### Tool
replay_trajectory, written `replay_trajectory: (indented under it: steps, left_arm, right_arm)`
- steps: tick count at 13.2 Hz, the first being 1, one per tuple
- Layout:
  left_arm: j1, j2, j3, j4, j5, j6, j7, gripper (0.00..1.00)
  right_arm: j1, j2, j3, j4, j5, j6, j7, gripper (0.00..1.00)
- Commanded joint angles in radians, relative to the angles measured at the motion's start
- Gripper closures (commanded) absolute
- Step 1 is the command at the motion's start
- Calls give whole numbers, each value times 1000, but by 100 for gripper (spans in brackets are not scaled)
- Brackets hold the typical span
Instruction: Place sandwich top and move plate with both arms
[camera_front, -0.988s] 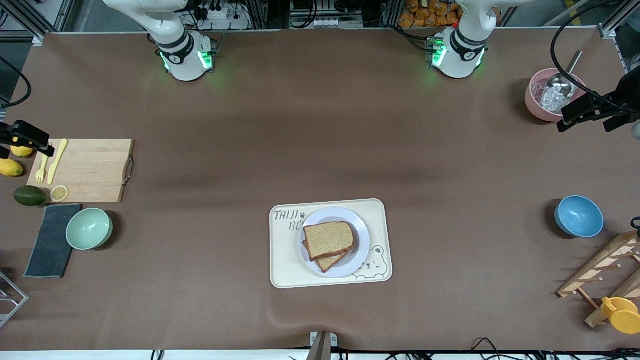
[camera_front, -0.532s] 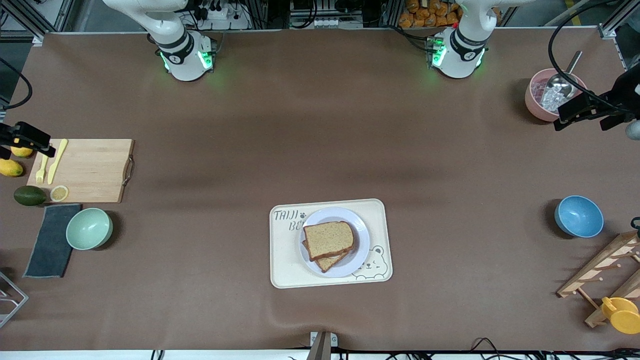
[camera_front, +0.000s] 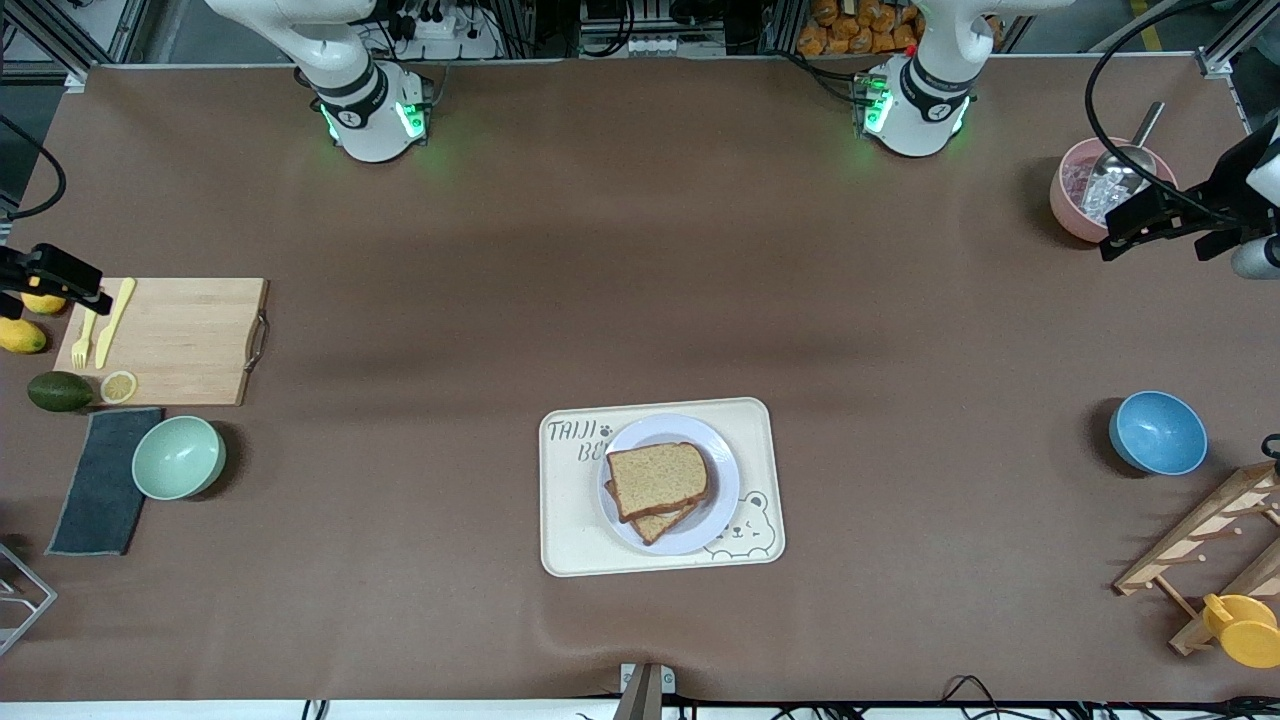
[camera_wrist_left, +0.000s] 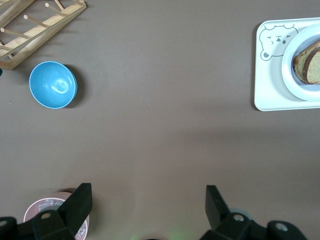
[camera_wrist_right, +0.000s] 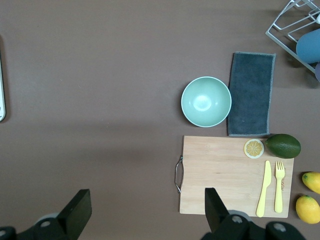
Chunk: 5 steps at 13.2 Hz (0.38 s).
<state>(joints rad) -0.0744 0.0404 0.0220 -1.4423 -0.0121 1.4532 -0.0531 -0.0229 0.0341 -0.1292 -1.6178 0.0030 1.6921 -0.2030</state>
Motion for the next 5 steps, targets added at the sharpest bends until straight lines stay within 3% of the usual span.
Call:
replay_trajectory:
  steps: [1, 5]
  left_arm:
    - [-16, -20, 12, -10, 24, -8, -7, 0]
    - [-22, -20, 12, -12, 24, -8, -7, 0]
  right_arm:
    - [7, 0, 0, 7, -6, -8, 10, 0]
    - [8, 0, 0, 7, -6, -8, 10, 0]
